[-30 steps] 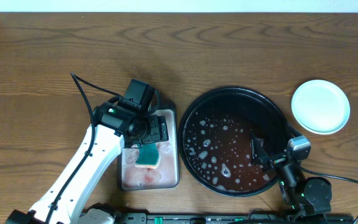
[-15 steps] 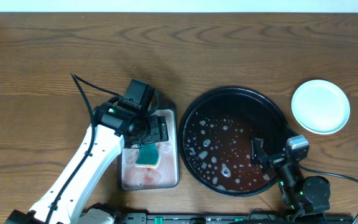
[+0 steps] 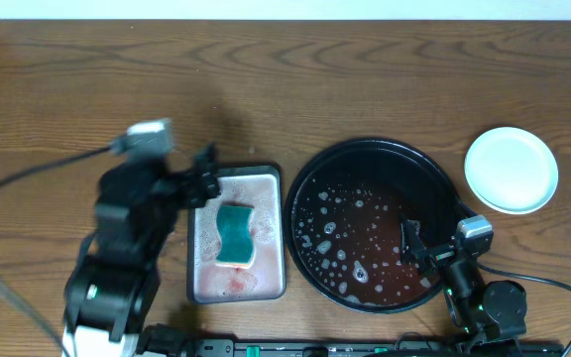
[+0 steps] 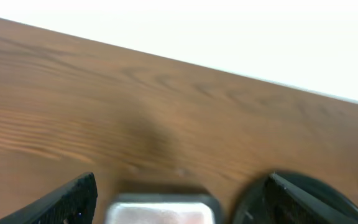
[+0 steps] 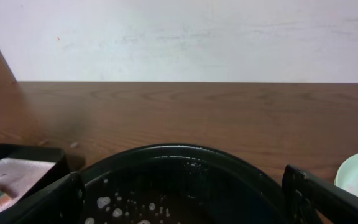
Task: Clean dirty plates on tray and stack at the side
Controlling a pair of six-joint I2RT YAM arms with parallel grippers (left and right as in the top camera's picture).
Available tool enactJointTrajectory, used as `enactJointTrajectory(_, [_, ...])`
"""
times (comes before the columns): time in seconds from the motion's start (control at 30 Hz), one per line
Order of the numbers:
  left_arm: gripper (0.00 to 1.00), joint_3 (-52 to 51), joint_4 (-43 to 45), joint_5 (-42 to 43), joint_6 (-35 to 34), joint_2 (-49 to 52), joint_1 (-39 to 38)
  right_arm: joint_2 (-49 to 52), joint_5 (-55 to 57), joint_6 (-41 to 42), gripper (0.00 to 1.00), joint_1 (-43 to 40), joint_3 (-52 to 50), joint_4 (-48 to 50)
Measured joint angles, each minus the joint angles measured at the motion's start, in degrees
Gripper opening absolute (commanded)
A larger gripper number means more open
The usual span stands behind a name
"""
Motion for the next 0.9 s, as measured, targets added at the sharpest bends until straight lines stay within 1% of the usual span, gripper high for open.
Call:
enactJointTrajectory(0.1, [0.86, -5.7, 3.0, 0.6, 0.7, -6.9, 5.4, 0.0, 0.0, 0.0, 0.99, 0.0, 0.0, 0.0])
enactJointTrajectory(0.2, [0.86, -10.7, 5.3, 0.9, 1.7, -14.0, 8.5, 0.0, 0.0, 0.0, 0.99, 0.0, 0.0, 0.0])
enactJointTrajectory(0.37, [0.86, -18.1, 9.7, 1.1, 3.1, -26.6, 11.3, 0.0, 0.0, 0.0, 0.99, 0.0, 0.0, 0.0])
enactJointTrajectory(0.6, [0.85, -29.8, 16.2, 1.1, 3.5, -40.3, 12.9, 0.0, 0.0, 0.0, 0.99, 0.0, 0.0, 0.0])
enactJointTrajectory(0.7, [0.85, -35.3, 22.1, 1.1, 3.5, -43.1, 12.9, 0.0, 0.0, 0.0, 0.99, 0.0, 0.0, 0.0])
enactJointTrajectory(0.83, [0.86, -42.5, 29.6, 1.1, 3.5, -43.6, 12.9, 0.0, 0.0, 0.0, 0.99, 0.0, 0.0, 0.0])
enactJointTrajectory(0.9, [0.86, -45.6, 31.3, 1.1, 3.5, -43.6, 12.9, 0.0, 0.0, 0.0, 0.99, 0.0, 0.0, 0.0])
